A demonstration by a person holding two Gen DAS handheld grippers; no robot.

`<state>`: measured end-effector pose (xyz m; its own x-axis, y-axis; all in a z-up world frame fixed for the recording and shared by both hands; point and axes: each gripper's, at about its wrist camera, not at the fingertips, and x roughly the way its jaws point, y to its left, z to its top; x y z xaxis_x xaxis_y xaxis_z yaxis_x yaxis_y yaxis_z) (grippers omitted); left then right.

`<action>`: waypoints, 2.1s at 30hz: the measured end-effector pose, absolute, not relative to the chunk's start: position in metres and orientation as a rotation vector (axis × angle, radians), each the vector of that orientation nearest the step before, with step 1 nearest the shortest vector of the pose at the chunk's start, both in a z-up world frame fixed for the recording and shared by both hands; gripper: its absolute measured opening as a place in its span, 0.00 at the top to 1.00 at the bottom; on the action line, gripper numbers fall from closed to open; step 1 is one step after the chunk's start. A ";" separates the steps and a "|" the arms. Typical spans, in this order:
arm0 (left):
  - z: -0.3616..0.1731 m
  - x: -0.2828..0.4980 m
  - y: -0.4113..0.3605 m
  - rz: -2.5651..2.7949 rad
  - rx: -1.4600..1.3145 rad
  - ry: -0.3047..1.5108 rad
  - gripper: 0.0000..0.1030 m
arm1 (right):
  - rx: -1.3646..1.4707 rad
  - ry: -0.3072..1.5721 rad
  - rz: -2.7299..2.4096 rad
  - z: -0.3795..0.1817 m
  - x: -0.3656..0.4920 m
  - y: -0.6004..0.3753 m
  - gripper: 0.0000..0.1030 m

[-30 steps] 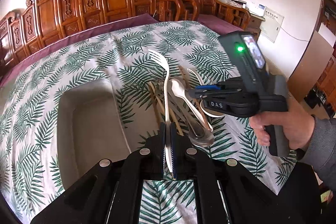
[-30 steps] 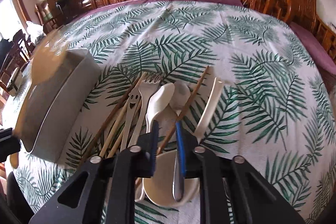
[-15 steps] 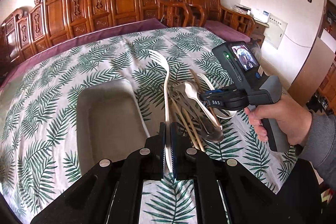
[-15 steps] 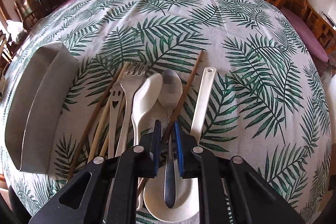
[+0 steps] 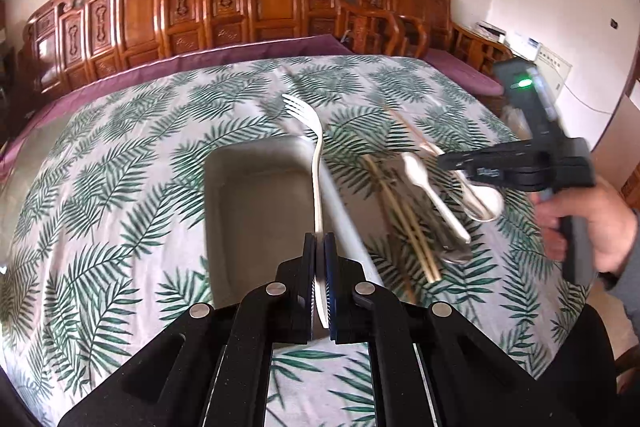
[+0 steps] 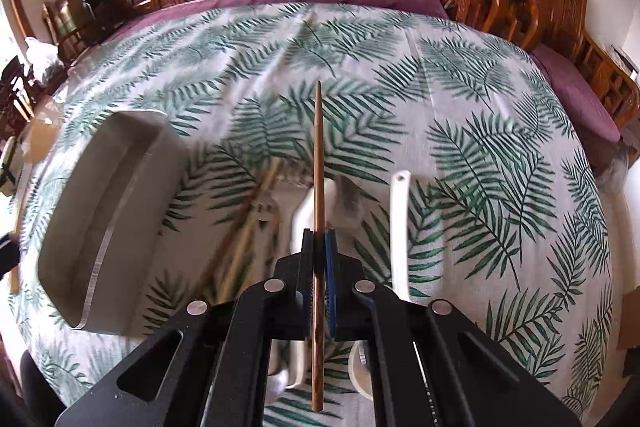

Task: Organize utensils
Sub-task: 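Carry the metal fork into the grey tray with left tool while right tool grasps a wooden chopstick, then open the left tool to drop the fork while right tool lowers the chopstick into the tray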

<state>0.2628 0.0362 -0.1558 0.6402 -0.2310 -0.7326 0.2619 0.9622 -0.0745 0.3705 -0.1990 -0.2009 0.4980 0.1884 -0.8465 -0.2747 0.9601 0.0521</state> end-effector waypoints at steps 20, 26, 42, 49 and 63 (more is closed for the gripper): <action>-0.184 0.304 0.060 -0.202 -0.026 0.904 0.78 | -0.092 0.954 0.472 -0.164 0.337 -0.118 0.94; -0.164 0.287 0.071 -0.190 -0.037 0.873 0.77 | -0.081 0.959 0.503 -0.167 0.333 -0.101 0.94; -0.122 0.254 0.122 -0.098 0.021 0.786 0.70 | -0.045 0.977 0.507 -0.189 0.346 -0.036 0.94; -0.119 0.253 0.127 -0.101 0.006 0.780 0.70 | -0.060 0.983 0.479 -0.201 0.338 -0.031 0.94; -0.124 0.249 0.116 -0.120 0.022 0.775 0.54 | -0.126 0.936 0.483 -0.184 0.322 -0.048 0.89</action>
<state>0.2495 0.1161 -0.1238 0.7082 -0.0999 -0.6989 0.1160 0.9929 -0.0244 0.3219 -0.0477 -0.1837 0.4950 0.3437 -0.7980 -0.4510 0.8866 0.1021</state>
